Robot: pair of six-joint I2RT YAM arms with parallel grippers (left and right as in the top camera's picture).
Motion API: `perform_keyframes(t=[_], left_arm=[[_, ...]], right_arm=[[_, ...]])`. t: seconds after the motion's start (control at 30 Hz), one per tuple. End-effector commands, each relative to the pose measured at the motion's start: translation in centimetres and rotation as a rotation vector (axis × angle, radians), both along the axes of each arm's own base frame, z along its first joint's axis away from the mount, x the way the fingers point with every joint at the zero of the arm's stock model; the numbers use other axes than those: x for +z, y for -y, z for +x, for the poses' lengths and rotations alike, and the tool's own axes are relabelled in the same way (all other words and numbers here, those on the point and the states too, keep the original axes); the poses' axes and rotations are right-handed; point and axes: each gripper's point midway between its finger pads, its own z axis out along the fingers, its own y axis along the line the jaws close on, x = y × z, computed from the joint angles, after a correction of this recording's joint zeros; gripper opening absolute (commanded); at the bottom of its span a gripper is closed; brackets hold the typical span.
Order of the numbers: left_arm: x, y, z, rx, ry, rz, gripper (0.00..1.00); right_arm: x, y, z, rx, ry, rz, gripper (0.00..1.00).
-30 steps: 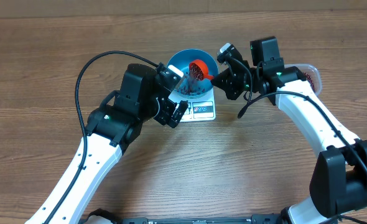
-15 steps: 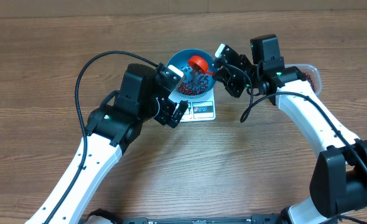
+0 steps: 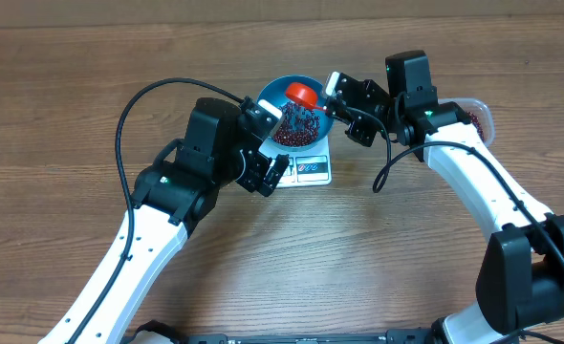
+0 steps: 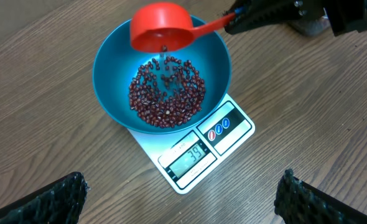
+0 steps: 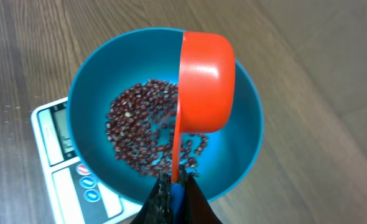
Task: Scoop item into bowl and weigh 150g on scale
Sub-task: 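Tilt the scoop with the right gripper to pour beans into the bowl, then move the empty scoop back right to the bean tub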
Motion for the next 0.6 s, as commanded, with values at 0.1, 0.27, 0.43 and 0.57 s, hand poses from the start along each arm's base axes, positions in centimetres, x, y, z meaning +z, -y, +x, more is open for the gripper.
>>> perform_keyframes(t=[0.1,0.27,0.43,0.57], left_arm=[[0.8,0.1,-0.2,-0.021,0.025,-0.008,1.0],[0.8,0.1,-0.2,-0.021,0.025,-0.008,1.0],[0.8,0.1,-0.2,-0.021,0.025,-0.008,1.0],[0.8,0.1,-0.2,-0.021,0.025,-0.008,1.0]], right_arm=[[3.4,-0.3,0.6,-0.002,0.084,0.023,0.04],[4.8,0.2,0.4,-0.116,0.007,0.098,0.04],[8.2,2.4,0.2,-0.314,-0.002,0.143,0.04],[10.5,5.3,-0.9,-0.493,-0.003,0.137,0.05]])
